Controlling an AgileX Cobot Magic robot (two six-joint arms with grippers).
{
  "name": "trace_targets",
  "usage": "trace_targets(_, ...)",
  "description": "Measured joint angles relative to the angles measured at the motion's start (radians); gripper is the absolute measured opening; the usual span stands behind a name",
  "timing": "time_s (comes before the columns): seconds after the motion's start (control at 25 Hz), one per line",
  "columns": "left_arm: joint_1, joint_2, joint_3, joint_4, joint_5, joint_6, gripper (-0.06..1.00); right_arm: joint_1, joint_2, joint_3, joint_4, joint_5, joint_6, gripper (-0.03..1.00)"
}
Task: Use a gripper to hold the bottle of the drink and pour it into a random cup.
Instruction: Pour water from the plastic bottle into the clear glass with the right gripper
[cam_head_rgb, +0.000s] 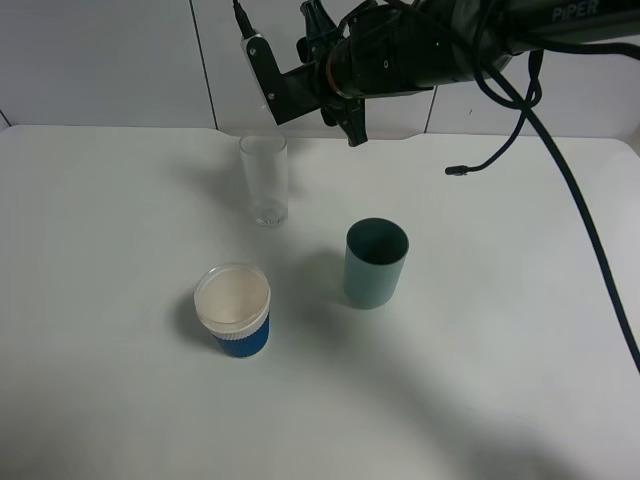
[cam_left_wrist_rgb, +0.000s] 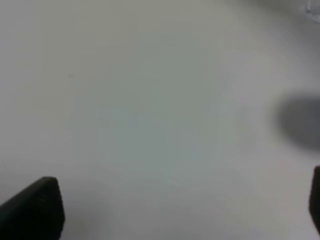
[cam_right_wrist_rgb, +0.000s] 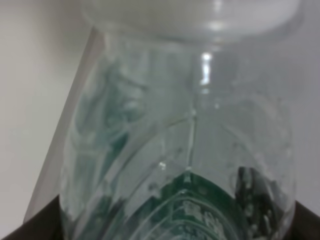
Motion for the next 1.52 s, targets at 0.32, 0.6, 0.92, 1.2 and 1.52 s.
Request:
trace_targets(0.32,0.000,0.000,0.000,0.000,0.000,0.000,0.99,0.000,0.000,0.000,0.000,0.019,-0.039,0.56)
trace_targets(0.6,0.000,0.000,0.000,0.000,0.000,0.000,0.99,0.000,0.000,0.000,0.000,0.019,-0.044,0.56)
trace_targets(0.92,0.000,0.000,0.000,0.000,0.000,0.000,0.99,0.001,0.000,0.000,0.000,0.019,-0.055,0.56)
trace_targets(1.2,0.000,0.000,0.000,0.000,0.000,0.000,0.99,0.002,0.000,0.000,0.000,0.019,-0.087,0.56)
trace_targets(1.52,0.000,0.000,0.000,0.000,0.000,0.000,0.99,0.002,0.000,0.000,0.000,0.019,-0.094,0.56)
